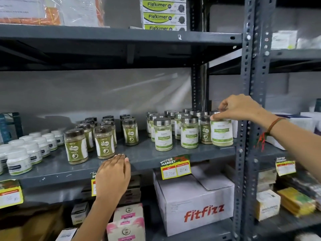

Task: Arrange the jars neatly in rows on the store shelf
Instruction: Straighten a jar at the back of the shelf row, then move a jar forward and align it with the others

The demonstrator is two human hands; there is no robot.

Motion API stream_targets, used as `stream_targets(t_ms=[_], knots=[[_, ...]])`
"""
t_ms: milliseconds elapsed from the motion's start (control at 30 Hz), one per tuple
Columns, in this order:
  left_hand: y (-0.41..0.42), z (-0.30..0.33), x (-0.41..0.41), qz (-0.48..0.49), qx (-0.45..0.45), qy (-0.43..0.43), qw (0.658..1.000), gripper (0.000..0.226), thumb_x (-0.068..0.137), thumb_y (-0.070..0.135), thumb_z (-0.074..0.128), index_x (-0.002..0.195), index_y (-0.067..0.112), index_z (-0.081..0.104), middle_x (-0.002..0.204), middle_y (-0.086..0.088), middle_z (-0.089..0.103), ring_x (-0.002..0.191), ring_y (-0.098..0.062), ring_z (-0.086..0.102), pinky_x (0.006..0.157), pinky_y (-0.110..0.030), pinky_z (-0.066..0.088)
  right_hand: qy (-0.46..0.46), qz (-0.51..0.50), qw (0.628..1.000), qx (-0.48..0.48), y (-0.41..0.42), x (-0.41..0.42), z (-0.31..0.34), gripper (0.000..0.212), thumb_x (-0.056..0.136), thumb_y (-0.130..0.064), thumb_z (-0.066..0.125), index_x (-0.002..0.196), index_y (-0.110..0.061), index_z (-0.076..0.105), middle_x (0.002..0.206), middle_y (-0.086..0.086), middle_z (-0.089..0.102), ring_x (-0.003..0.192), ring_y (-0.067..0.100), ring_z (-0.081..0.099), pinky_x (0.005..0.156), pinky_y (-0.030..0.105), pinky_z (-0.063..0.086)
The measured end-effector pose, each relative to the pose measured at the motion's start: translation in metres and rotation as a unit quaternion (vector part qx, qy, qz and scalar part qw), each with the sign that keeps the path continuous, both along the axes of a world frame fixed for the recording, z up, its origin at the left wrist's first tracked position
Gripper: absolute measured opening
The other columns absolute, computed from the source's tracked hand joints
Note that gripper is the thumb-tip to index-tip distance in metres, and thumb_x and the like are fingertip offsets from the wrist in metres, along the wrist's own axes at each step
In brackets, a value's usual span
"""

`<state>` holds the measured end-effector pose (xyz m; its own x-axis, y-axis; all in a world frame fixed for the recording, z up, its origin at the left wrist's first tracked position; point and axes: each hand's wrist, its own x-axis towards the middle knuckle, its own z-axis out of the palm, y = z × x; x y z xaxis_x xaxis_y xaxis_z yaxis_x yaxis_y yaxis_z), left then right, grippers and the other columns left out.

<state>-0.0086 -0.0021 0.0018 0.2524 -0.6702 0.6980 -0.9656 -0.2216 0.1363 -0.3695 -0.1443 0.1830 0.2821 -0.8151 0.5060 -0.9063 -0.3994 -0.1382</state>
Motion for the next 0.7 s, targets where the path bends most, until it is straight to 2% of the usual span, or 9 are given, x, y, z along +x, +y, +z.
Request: stream_targets(t_ms=[167,333,500,700], knots=[[-0.004,-0.004,0.001,0.009,-0.008,0.000,1.000,0.047,0.093,0.033,0.036,0.100,0.005,0.073,0.103,-0.010,0.074,0.098,-0.025,0.068,0.090,-0.039,0.051,0.064,-0.077,0.995,-0.007,-0.020,-0.004,-0.010,0.067,0.062,-0.078,0.062,0.087,-0.016,0.068,0.080,0.003,0.070,0.076,0.026,0.064,0.073,0.039,0.057],[-0.005,-0.007,0.003,0.015,-0.014,-0.001,1.000,0.047,0.094,0.033,0.036,0.102,0.006,0.073,0.105,-0.010,0.074,0.100,-0.025,0.068,0.090,-0.040,0.050,0.104,-0.097,0.990,-0.012,-0.029,0.000,-0.015,0.062,0.068,-0.074,0.061,0.082,-0.013,0.067,0.073,0.003,0.066,0.067,0.023,0.062,0.062,0.032,0.052],[-0.004,-0.007,0.002,0.013,-0.018,-0.002,1.000,0.045,0.094,0.032,0.037,0.102,0.005,0.073,0.105,-0.011,0.074,0.100,-0.026,0.068,0.091,-0.040,0.050,0.128,-0.128,0.983,0.005,-0.027,0.006,-0.014,0.059,0.076,-0.071,0.058,0.075,-0.013,0.063,0.068,0.003,0.067,0.053,0.015,0.060,0.070,0.037,0.059],[-0.003,-0.006,0.001,0.012,-0.016,0.004,1.000,0.046,0.094,0.032,0.037,0.102,0.004,0.072,0.105,-0.011,0.073,0.100,-0.027,0.068,0.091,-0.041,0.050,0.162,-0.136,0.977,0.018,-0.022,0.013,-0.013,0.056,0.083,-0.066,0.057,0.068,-0.012,0.054,0.072,0.003,0.055,0.057,0.018,0.053,0.075,0.041,0.058]])
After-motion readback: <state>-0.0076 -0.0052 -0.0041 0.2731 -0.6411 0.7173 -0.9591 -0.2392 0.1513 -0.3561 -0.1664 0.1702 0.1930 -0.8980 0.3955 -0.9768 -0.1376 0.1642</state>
